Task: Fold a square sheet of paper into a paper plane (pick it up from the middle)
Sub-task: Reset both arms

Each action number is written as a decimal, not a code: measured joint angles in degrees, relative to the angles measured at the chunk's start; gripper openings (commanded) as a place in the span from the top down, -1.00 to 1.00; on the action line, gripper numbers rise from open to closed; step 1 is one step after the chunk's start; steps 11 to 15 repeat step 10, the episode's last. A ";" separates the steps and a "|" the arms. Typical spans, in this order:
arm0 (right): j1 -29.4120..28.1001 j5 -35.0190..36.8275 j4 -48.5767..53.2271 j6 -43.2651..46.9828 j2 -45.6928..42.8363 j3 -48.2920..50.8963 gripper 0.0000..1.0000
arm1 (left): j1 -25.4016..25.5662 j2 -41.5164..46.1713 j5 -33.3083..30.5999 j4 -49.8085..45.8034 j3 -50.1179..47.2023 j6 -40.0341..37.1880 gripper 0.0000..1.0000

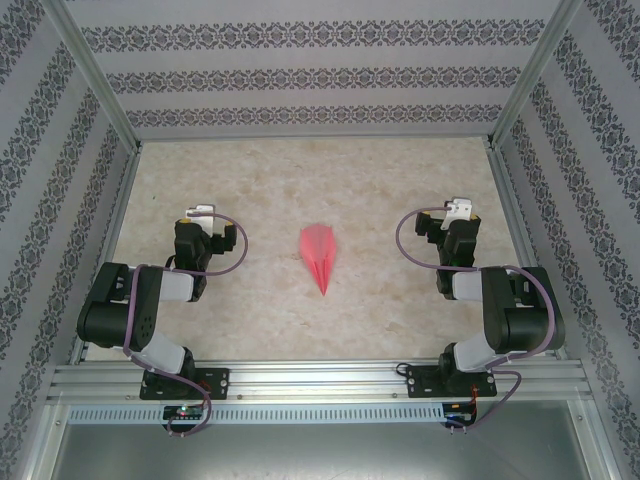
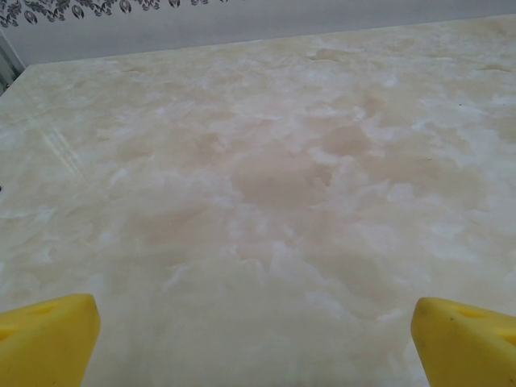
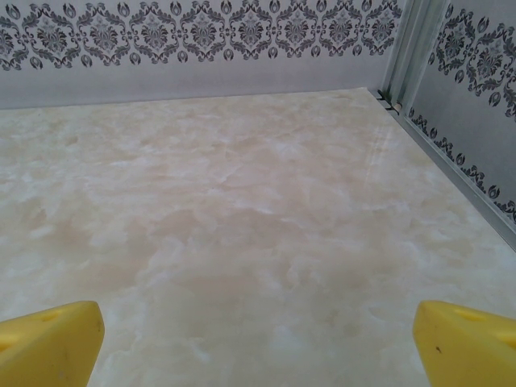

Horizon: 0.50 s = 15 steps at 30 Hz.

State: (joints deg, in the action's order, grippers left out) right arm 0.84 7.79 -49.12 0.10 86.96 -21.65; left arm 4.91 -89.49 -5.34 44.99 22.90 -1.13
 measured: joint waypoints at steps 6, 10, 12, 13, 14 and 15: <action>0.00 -0.02 0.00 0.00 0.00 0.00 -0.96 | -0.04 0.00 0.63 0.00 0.02 -0.02 -1.00; 0.00 0.00 0.00 -0.02 0.00 0.00 -0.96 | -0.20 0.00 1.51 0.00 0.02 -0.02 -1.00; 0.00 0.00 0.00 -0.02 0.00 0.00 -0.96 | -0.20 0.00 1.51 0.00 0.02 -0.02 -1.00; 0.00 0.00 0.00 -0.02 0.00 0.00 -0.96 | -0.20 0.00 1.51 0.00 0.02 -0.02 -1.00; 0.00 0.00 0.00 -0.02 0.00 0.00 -0.96 | -0.20 0.00 1.51 0.00 0.02 -0.02 -1.00; 0.00 0.00 0.00 -0.02 0.00 0.00 -0.96 | -0.20 0.00 1.51 0.00 0.02 -0.02 -1.00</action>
